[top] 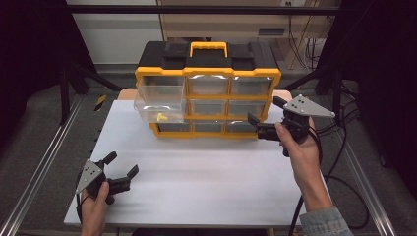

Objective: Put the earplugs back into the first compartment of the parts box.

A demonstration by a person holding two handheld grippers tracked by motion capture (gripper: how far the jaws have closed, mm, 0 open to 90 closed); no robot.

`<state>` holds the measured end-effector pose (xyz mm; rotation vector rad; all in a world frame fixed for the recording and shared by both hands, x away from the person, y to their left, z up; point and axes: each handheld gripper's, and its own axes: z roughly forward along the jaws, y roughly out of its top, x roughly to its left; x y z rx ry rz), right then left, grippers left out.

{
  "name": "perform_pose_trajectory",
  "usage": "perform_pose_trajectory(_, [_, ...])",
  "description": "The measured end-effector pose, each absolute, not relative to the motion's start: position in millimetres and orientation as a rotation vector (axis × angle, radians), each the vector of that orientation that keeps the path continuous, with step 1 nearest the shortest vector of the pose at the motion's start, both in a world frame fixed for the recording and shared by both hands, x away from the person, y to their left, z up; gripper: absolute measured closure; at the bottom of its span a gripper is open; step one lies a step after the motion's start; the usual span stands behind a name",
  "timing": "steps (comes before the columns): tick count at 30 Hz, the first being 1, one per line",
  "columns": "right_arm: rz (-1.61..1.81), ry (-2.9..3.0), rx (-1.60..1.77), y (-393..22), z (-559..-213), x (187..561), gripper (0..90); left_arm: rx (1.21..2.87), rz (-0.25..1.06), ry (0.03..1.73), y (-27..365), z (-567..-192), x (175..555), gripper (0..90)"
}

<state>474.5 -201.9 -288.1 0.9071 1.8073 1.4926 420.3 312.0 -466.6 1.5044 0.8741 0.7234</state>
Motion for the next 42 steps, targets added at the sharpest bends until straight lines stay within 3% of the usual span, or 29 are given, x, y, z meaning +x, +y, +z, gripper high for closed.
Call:
perform_pose_trajectory(23, [1.491,1.696,0.956,-267,-342,438,4.9,1.496,0.709,0.857,316,-465,418,1.6])
perform_pose_trajectory(33, [1.497,1.706,1.021,-276,-397,429,5.3,1.490,0.739,0.817,315,-467,416,2.1])
perform_pose_trajectory(42, [1.522,1.720,1.063,-260,-452,430,5.5,1.479,0.691,0.799,312,-468,416,1.9])
